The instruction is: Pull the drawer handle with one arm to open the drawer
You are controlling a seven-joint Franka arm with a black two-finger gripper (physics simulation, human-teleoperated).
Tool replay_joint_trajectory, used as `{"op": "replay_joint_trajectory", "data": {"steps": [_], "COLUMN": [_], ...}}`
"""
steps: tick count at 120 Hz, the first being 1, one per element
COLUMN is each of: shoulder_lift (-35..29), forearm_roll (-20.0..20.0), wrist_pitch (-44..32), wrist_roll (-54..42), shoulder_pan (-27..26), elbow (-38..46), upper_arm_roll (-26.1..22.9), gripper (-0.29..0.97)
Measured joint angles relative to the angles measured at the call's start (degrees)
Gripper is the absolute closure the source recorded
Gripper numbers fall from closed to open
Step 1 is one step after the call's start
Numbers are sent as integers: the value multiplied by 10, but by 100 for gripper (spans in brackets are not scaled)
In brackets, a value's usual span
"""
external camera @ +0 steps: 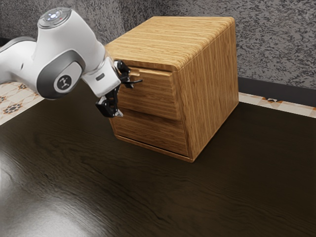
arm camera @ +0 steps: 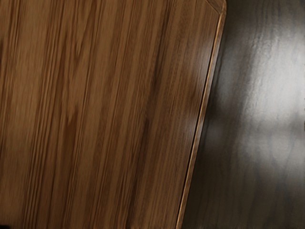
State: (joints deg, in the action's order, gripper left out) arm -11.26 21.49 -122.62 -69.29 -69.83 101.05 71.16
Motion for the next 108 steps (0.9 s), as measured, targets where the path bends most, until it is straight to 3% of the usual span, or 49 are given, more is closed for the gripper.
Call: {"op": "replay_joint_trajectory", "data": {"steps": [27, 38, 46, 57, 62, 82, 94, 103, 108], "shoulder_lift": [-30, -45, -58, -74, -79, -92, -104, -113, -118], "forearm_roll": [4, 4, 1, 3, 4, 7, 7, 1, -3], "wrist_pitch": [-1, -2, -1, -1, -1, -4, -5, -4, -3], "wrist_roll": [5, 7, 7, 8, 9, 12, 14, 15, 15], "shoulder_pan": [154, 189, 238, 279, 292, 306, 334, 364, 378], "elbow": [41, 59, 72, 89, 96, 114, 127, 139, 144], "upper_arm_roll": [-150, -186, -233, -271, -284, -296, -323, -350, -363], "gripper": [19, 16, 28, 35, 38, 24, 37, 34, 39]}}
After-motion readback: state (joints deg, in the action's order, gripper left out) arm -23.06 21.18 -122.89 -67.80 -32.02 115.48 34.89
